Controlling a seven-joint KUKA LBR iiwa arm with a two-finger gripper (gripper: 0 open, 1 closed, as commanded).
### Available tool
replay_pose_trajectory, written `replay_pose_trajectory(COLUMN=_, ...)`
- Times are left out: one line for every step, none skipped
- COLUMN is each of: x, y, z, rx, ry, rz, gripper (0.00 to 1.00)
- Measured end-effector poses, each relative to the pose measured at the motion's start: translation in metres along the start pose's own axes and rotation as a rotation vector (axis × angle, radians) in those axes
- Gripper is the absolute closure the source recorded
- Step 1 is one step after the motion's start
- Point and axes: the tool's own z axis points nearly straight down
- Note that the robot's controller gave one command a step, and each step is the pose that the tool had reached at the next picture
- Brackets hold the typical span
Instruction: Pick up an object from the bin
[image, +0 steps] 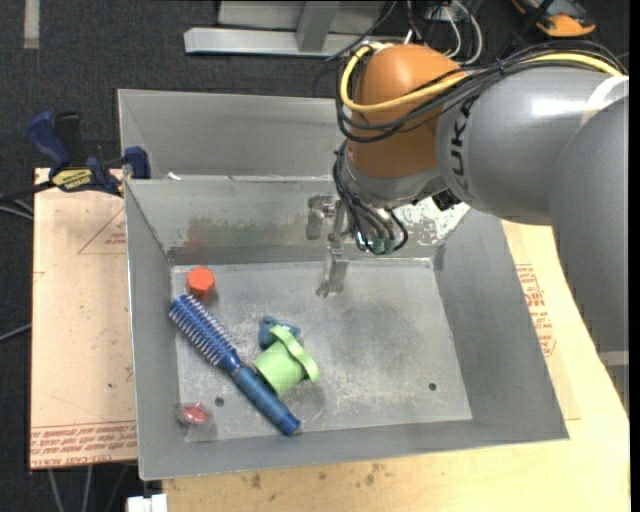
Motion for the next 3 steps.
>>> replay_pose_trajectory(x=0.019, y=0.124, z=0.052, rx=-0.003, ry=-0.003, rz=0.044, gripper=0.00)
replay_pose_trajectory(x=0.025, y=0.167, z=0.080, rx=-0.001, ry=-0.009, rz=0.165, gripper=0.00)
replay_pose_trajectory(x=0.031, y=0.090, z=0.108, rx=0.003, ry=-0.007, rz=-0.406, gripper=0.00)
